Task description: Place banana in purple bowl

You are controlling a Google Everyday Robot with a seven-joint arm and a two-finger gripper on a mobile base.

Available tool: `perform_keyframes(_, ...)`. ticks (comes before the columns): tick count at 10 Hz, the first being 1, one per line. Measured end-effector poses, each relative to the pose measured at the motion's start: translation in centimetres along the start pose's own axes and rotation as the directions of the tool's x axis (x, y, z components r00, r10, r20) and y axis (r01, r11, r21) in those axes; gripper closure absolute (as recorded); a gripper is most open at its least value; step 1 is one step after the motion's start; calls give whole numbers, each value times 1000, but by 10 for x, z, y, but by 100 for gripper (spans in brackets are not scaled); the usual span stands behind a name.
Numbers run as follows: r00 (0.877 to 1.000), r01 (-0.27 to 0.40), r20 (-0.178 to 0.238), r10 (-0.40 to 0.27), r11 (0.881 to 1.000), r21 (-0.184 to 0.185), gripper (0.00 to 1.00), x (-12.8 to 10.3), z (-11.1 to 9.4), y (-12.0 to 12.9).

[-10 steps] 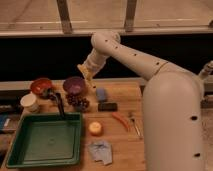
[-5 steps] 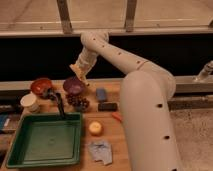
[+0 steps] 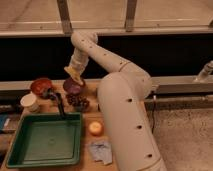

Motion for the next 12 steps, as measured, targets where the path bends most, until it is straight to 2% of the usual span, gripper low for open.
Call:
perform_keyframes(2,999,37,6,-37,997,-66,100,-5,13,-2)
perform_keyframes(3,999,50,6,-50,996,-79,97,-7,16,0)
perform_keyframes(6,999,48,8,-48,996,-79,71,-6,15,-2)
perform_keyframes(7,999,49,7,-48,996,-79,66,-6,15,-2)
perform_keyframes(9,999,51,6,-51,995,-80,64,-7,17,0)
perform_keyframes(10,999,51,7,-51,995,-80,58,-7,16,0)
perform_keyframes(12,999,50,7,-50,996,-80,36,-7,16,-1)
